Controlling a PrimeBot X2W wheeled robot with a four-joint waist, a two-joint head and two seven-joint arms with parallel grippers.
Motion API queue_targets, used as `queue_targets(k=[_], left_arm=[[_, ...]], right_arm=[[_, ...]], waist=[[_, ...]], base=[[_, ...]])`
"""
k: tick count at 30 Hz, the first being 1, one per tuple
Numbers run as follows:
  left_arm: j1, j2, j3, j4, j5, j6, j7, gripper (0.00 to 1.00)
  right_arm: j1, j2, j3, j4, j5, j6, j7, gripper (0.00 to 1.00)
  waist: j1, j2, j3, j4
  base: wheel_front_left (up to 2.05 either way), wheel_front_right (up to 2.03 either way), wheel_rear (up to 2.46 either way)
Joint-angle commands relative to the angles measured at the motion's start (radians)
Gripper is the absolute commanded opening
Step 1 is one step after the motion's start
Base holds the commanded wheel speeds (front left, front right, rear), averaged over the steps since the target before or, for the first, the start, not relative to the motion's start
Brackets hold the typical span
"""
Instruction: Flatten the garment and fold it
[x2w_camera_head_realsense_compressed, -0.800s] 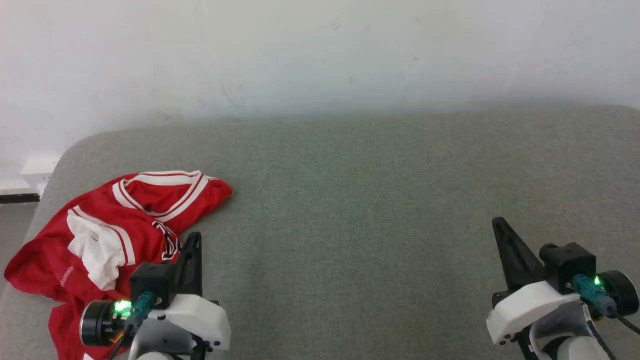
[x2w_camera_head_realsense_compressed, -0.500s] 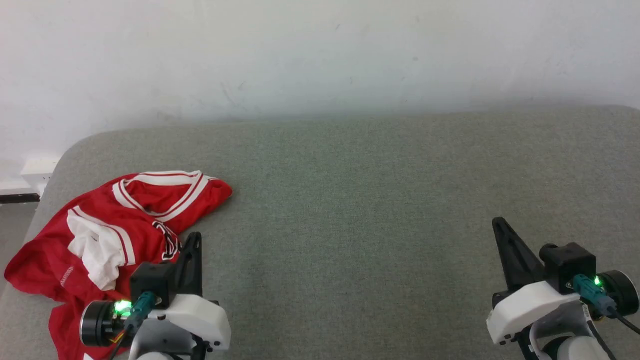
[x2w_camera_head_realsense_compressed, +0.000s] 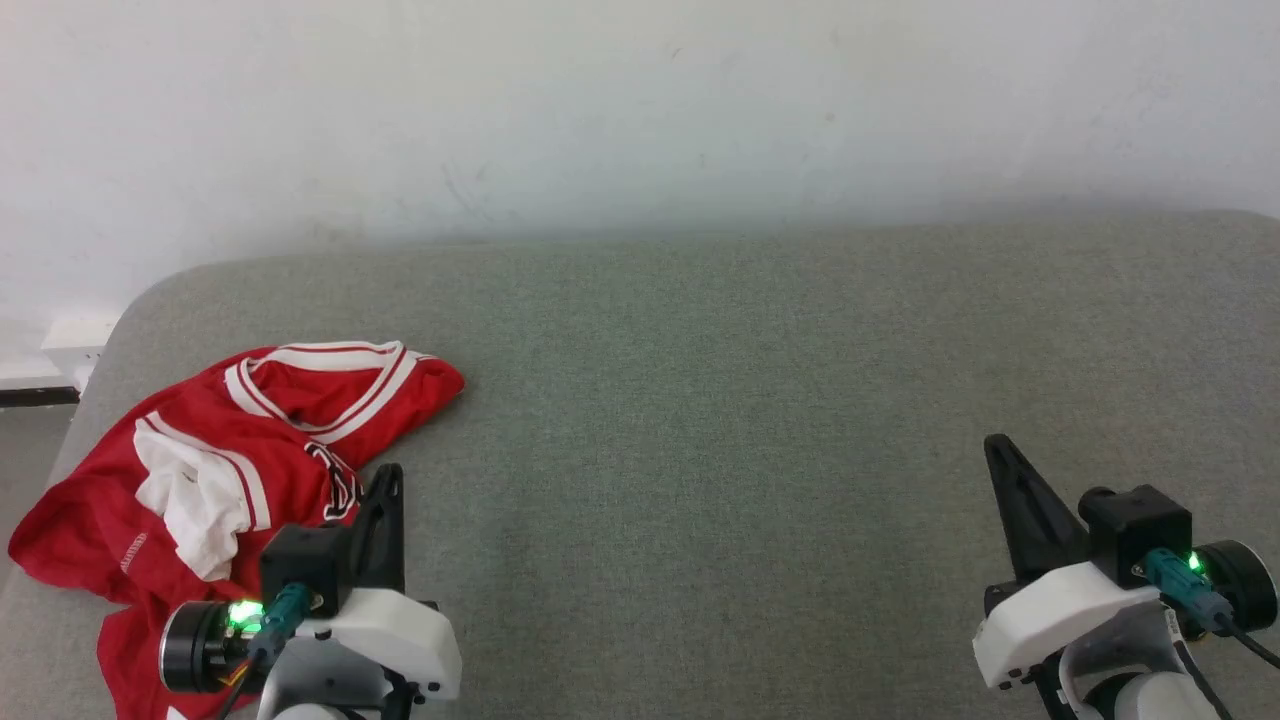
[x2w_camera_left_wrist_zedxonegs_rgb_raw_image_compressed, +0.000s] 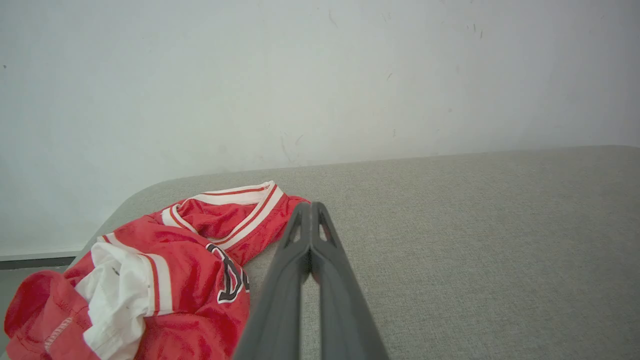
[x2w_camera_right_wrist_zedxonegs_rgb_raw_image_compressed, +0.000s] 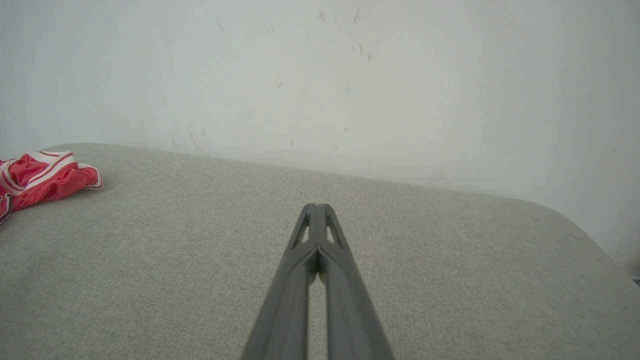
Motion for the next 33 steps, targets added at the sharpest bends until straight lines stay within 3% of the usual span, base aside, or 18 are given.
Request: queue_targets(k=[1, 2, 3, 33], left_arm=[[-0.012, -0.002, 0.0, -0.005, 0.004, 0.005, 0.0, 0.0], [-0.012, -0.002, 0.0, -0.005, 0.004, 0.005, 0.0, 0.0], [0.0, 0.0, 0.0, 0.0, 0.0, 0.0, 0.0, 1.0], [0.004, 0.0, -0.005, -0.012, -0.033, -0.003, -0.053, 1.0]], right_arm=[[-0.009, 0.003, -0.002, 0.001, -0.006, -0.001, 0.0, 0.0], [-0.009, 0.003, -0.002, 0.001, -0.006, -0.001, 0.0, 0.0], [0.0, 0.0, 0.0, 0.0, 0.0, 0.0, 0.0, 1.0], [0.005, 0.0, -0.07, -0.006, 0.036, 0.0, -0.053, 1.0]], waist=[[0.0, 0.0, 0.0, 0.0], [0.0, 0.0, 0.0, 0.0], [0.0, 0.0, 0.0, 0.0], [0.0, 0.0, 0.001, -0.001]], base=[[0.0, 0.0, 0.0], [0.0, 0.0, 0.0], [0.0, 0.0, 0.0], [0.0, 0.0, 0.0]])
